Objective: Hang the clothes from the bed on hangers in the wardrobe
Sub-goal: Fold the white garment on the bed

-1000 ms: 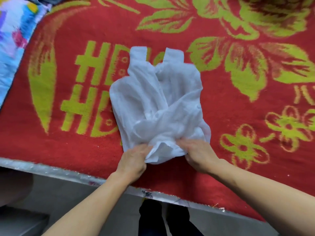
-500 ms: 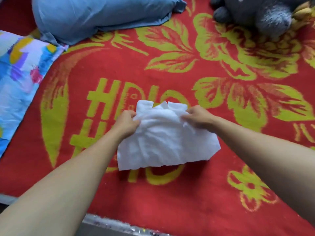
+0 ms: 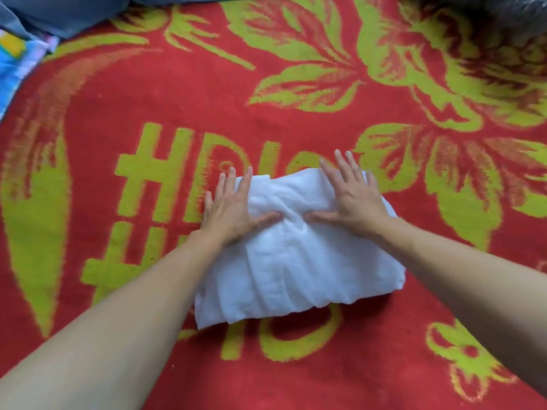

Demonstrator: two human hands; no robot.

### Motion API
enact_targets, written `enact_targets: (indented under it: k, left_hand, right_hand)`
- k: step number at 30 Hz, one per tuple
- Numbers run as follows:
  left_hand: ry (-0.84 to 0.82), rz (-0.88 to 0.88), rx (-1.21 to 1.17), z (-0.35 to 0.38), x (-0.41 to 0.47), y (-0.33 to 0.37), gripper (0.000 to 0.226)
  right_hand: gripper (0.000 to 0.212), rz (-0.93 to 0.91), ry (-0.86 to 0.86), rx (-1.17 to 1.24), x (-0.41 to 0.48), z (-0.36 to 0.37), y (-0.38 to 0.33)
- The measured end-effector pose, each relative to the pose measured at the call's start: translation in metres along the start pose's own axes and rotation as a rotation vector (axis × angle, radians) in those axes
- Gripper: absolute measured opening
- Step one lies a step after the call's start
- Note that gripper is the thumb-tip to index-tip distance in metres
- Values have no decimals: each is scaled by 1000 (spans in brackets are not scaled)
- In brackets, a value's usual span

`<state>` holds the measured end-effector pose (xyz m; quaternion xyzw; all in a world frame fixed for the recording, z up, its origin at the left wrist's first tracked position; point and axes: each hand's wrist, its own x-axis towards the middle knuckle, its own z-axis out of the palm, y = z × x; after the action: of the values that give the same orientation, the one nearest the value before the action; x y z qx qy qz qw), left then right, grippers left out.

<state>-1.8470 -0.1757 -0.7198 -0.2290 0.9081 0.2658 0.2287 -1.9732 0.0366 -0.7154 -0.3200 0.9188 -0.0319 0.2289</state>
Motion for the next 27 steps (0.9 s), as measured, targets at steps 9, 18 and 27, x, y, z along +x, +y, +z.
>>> enact_targets:
  k: [9, 18, 27]
  left_hand:
    - [-81, 160, 40, 12, -19, 13, 75]
    - [-33, 147, -260, -39, -122, 35, 26]
    - [370, 55, -156, -77, -321, 53, 48]
  right_hand:
    - [56, -43, -143, -24, -32, -3, -25]
    - [14, -149, -13, 79, -106, -59, -48]
    - [30, -539, 313, -181, -233, -123, -119]
